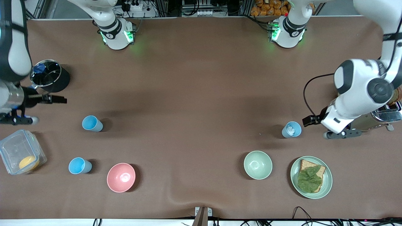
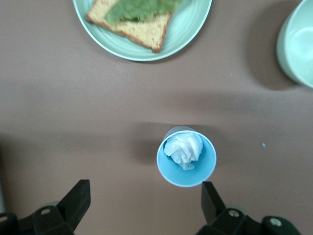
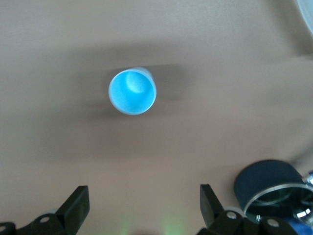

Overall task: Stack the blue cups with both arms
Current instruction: 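Reach the left gripper to the tissue cup while the right gripper reaches the empty cup, then grasp the tissue cup with the left gripper while the right gripper lifts the empty cup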

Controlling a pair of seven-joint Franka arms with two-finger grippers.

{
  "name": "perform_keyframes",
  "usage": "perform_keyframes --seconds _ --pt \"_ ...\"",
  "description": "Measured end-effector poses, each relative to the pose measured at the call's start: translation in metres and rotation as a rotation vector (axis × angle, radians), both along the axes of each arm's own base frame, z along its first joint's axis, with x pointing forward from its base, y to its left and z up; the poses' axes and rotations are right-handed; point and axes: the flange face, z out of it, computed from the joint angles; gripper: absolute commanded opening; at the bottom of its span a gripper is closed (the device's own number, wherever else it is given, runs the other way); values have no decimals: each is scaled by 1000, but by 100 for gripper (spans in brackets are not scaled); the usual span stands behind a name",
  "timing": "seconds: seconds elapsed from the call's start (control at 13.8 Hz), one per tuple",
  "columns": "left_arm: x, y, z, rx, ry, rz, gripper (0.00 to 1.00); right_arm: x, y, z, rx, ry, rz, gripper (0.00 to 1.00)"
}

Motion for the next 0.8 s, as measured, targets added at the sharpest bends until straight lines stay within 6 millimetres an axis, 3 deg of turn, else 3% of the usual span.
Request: perform_keyframes --seconds 0.29,0.51,0.58,0.73,0.8 --pt "5 -1 -60 -10 24 0 83 19 -4 -58 1 -6 7 100" --pt "6 -3 -88 -15 32 -2 58 32 -4 -105 9 -23 47 100" --pt "6 -4 -94 -17 36 -5 44 34 -5 -117 11 -22 56 100" --pt "5 -8 -100 -19 42 -10 6 36 -5 -135 12 -16 66 100" --pt "5 -9 -101 -20 43 -12 0 36 -4 -142 13 -6 74 100"
